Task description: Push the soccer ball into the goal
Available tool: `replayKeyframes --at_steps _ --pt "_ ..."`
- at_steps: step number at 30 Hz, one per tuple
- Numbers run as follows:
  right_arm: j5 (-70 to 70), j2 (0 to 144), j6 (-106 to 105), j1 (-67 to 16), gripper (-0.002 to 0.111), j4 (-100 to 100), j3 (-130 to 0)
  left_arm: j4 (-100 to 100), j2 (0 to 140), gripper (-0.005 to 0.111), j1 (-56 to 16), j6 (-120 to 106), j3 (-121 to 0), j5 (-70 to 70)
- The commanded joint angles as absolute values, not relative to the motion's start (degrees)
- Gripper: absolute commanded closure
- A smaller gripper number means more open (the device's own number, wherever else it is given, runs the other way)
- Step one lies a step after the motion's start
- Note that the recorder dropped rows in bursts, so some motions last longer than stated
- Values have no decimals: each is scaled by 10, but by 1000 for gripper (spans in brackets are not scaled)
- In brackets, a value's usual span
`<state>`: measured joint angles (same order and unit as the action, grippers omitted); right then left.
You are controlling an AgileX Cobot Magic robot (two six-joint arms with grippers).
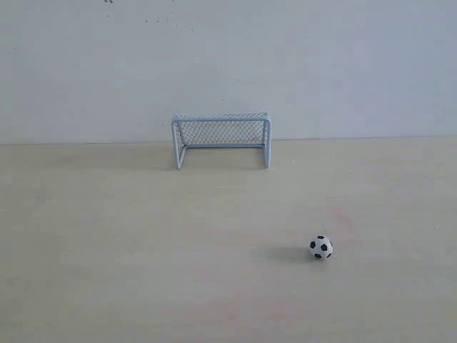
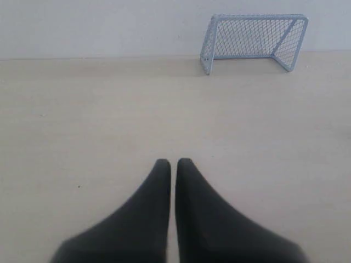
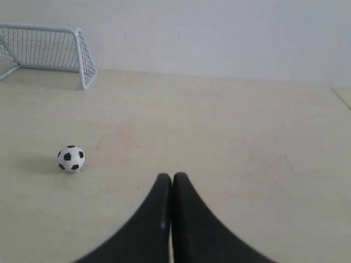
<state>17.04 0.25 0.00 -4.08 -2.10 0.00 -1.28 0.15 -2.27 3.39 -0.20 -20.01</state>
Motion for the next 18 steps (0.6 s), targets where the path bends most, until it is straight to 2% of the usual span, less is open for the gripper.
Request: replayKeyframes --at_steps 1,4,8,15,18 --pt "116 0 -28 -39 109 -25 0 -13 0 102 -22 32 0 -197" --pt "45 0 -39 -39 109 -25 0 -13 0 102 -22 32 0 -197" --pt "-194 0 15 -39 109 -20 0 -13 0 102 -22 32 0 -197" --pt "-388 0 256 -40 109 -20 0 -13 0 102 -22 32 0 -197" --pt "-431 0 259 -40 109 -20 -8 -13 0 102 -22 32 0 -197"
